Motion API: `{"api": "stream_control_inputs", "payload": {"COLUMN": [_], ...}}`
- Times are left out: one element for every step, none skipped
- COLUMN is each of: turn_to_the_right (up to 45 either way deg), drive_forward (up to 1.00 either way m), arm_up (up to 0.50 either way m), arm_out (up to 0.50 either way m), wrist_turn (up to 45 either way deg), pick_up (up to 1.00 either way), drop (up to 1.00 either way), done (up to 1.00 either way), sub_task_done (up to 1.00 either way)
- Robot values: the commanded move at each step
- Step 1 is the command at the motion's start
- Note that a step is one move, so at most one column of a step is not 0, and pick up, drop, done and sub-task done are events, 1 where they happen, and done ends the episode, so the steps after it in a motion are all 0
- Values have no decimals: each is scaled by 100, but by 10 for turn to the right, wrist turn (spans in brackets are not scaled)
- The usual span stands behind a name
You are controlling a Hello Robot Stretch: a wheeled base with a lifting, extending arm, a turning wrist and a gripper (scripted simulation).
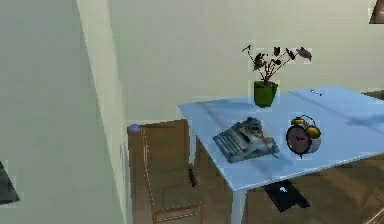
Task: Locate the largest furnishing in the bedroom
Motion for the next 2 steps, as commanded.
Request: {"api": "stream_control_inputs", "payload": {"turn_to_the_right": [450,450], "drive_forward": [0,0], "arm_up": [0,0], "arm_out": [0,0], "wrist_turn": [0,0], "pick_up": [0,0], "drop": [0,0], "done": [0,0], "sub_task_done": [0,0]}}
